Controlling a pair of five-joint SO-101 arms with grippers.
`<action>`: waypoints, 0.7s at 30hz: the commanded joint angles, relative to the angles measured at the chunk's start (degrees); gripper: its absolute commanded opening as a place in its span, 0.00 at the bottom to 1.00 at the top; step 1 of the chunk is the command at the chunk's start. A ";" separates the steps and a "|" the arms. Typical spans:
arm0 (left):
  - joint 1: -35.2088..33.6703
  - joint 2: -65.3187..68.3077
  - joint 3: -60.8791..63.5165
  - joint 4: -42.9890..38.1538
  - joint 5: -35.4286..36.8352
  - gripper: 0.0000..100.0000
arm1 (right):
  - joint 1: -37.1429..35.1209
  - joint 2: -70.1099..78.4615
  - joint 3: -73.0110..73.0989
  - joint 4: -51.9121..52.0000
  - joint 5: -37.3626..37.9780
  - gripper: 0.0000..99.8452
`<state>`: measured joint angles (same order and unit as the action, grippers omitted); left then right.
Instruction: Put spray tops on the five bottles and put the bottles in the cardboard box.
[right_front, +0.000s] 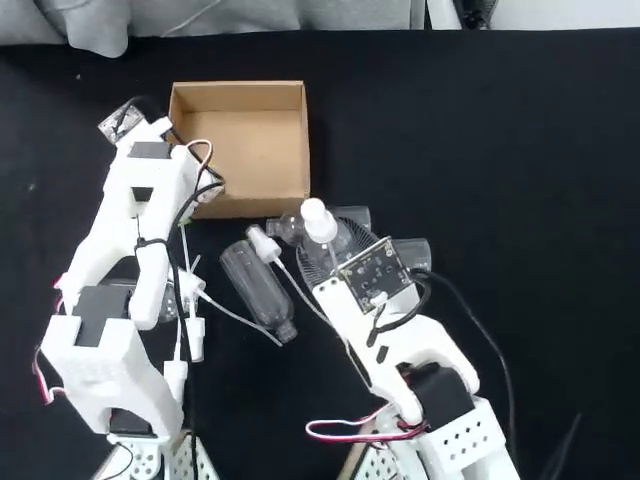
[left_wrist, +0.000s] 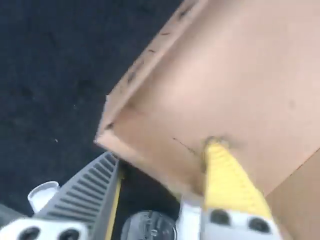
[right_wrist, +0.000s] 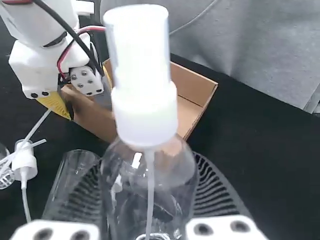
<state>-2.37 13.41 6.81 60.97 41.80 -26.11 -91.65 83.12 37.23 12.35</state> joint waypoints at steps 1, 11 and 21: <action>0.75 -1.32 -1.10 0.88 0.44 0.11 | 1.58 -1.54 -5.32 0.18 -0.79 0.05; 1.01 -5.54 -3.91 11.43 0.44 0.11 | 12.31 -1.54 -6.55 -2.73 -7.65 0.05; 9.01 -14.51 3.38 14.07 0.35 0.12 | 12.92 -1.54 -6.20 -3.87 -7.74 0.05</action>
<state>2.29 5.49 9.10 74.51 41.89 -14.51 -91.65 83.03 35.38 4.97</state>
